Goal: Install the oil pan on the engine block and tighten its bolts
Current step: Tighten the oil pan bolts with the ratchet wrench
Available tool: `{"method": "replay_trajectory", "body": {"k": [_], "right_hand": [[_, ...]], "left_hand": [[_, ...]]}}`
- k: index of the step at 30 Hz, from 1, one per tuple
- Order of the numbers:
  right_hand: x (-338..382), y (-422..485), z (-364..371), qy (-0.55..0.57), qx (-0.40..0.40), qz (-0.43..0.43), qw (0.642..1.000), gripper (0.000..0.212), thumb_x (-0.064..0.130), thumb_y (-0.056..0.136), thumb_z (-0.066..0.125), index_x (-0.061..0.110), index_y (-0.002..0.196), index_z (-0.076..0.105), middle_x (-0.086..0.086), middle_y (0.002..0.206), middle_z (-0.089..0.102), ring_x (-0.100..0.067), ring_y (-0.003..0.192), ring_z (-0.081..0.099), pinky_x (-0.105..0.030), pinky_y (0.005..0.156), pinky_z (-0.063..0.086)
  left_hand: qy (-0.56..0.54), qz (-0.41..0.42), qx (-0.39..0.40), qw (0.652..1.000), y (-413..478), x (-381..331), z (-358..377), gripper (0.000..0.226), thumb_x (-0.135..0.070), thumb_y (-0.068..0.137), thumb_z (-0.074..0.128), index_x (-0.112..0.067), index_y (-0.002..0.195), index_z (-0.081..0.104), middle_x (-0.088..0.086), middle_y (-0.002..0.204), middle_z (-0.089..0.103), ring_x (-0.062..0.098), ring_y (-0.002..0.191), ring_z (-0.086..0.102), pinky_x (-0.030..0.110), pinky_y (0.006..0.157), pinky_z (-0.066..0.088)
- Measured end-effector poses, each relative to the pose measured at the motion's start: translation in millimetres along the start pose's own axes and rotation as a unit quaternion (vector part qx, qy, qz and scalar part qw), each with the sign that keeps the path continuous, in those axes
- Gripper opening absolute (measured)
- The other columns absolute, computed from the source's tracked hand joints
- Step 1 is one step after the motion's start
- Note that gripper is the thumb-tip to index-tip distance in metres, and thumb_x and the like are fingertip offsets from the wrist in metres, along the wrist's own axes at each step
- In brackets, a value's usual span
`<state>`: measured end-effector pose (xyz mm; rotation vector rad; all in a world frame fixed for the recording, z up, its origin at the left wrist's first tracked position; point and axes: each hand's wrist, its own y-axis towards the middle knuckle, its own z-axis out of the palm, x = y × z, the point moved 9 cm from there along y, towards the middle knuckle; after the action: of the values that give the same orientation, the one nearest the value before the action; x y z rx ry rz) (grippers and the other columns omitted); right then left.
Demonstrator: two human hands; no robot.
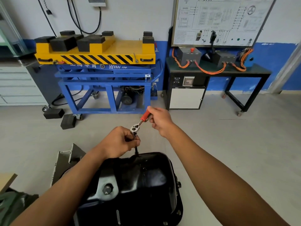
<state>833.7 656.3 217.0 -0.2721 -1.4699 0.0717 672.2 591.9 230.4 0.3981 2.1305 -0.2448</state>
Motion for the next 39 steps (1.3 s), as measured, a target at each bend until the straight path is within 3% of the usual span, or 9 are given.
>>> {"method": "replay_trajectory", "body": {"k": [4,7,14,20,24,27,30,33,39], "right_hand": [[-7.6,-32.4,-39.3,0.088,-0.019,-0.015,0.996,0.012,0.024,0.096,0.065,0.012,0.096,0.065,0.001,0.062,0.053,-0.009,0.049,0.044,-0.022,0.046,0.031],[-12.8,-70.0,-62.8,0.109,-0.015,-0.035,0.993,0.011,0.021,0.094,0.068,0.012,0.09,0.063,0.001,0.059,0.053,-0.011,0.051,0.044,-0.022,0.046,0.033],[-19.3,-162.4,-54.3,0.044,0.057,-0.1,0.992,0.025,0.027,0.074,0.086,0.026,0.067,0.062,-0.003,0.059,0.062,-0.011,0.049,0.051,-0.018,0.048,0.041],[-13.5,-180.2,-37.6,-0.063,0.126,-0.117,0.983,0.024,0.038,0.067,0.084,0.031,0.074,0.062,-0.006,0.071,0.072,-0.011,0.043,0.053,-0.02,0.047,0.044],[-18.5,-167.8,-45.7,-0.037,0.163,-0.088,0.982,0.024,0.027,0.065,0.088,0.022,0.078,0.068,-0.011,0.069,0.07,-0.021,0.047,0.05,-0.024,0.045,0.043],[-19.6,-144.5,-69.9,0.045,0.117,-0.06,0.99,0.017,0.015,0.068,0.087,0.02,0.08,0.076,-0.007,0.065,0.064,-0.018,0.049,0.048,-0.022,0.048,0.041],[-21.8,-114.3,-91.1,0.094,0.028,-0.028,0.995,0.013,0.018,0.078,0.077,0.016,0.091,0.078,-0.006,0.068,0.061,-0.014,0.052,0.049,-0.02,0.049,0.04],[-14.2,-78.4,-80.0,0.081,0.001,-0.019,0.997,0.011,0.016,0.094,0.067,0.012,0.101,0.075,-0.003,0.068,0.062,-0.011,0.054,0.05,-0.021,0.05,0.037],[8.5,-16.0,-17.5,-0.011,0.018,-0.035,0.999,0.017,0.021,0.099,0.061,0.014,0.11,0.072,0.001,0.066,0.057,-0.01,0.054,0.048,-0.021,0.048,0.035]], "left_hand": [[0.012,-0.012,-0.032,0.999,0.3,3.5,-6.0,0.015,-0.019,0.086,0.079,-0.006,0.079,0.078,0.008,0.073,0.075,0.034,0.074,0.072,0.05,0.076,0.06],[0.009,-0.011,-0.048,0.999,-2.2,1.3,-8.9,0.02,-0.02,0.084,0.081,0.0,0.078,0.076,-0.003,0.071,0.076,0.033,0.072,0.071,0.046,0.071,0.061],[0.013,-0.002,-0.05,0.999,-4.9,-4.3,-9.9,0.011,-0.015,0.083,0.081,-0.006,0.079,0.078,0.013,0.07,0.074,0.033,0.063,0.066,0.048,0.07,0.058],[0.028,0.003,-0.043,0.999,-5.6,-3.9,-10.7,0.008,-0.014,0.083,0.08,-0.006,0.08,0.078,0.012,0.073,0.075,0.035,0.075,0.07,0.05,0.075,0.058],[0.026,0.007,-0.027,0.999,-4.2,-3.0,-9.5,0.011,-0.015,0.084,0.08,-0.004,0.083,0.079,0.015,0.076,0.075,0.03,0.07,0.067,0.051,0.075,0.057],[0.012,0.014,0.001,1.0,-3.8,-3.3,-5.9,0.008,-0.013,0.084,0.08,-0.005,0.085,0.079,0.02,0.077,0.073,0.021,0.067,0.059,0.048,0.074,0.055],[0.01,0.021,0.034,0.999,-2.7,-4.6,1.4,0.006,-0.013,0.084,0.08,-0.009,0.088,0.08,0.017,0.079,0.074,0.016,0.068,0.059,0.045,0.075,0.056],[0.007,0.021,0.05,0.999,0.6,-3.5,4.5,0.007,-0.014,0.083,0.08,-0.01,0.088,0.08,0.018,0.082,0.075,0.017,0.071,0.06,0.049,0.079,0.056],[0.005,0.022,0.076,0.997,1.2,-4.5,8.4,0.012,-0.014,0.083,0.08,-0.004,0.089,0.079,0.017,0.084,0.075,0.016,0.074,0.062,0.051,0.085,0.054]]}}
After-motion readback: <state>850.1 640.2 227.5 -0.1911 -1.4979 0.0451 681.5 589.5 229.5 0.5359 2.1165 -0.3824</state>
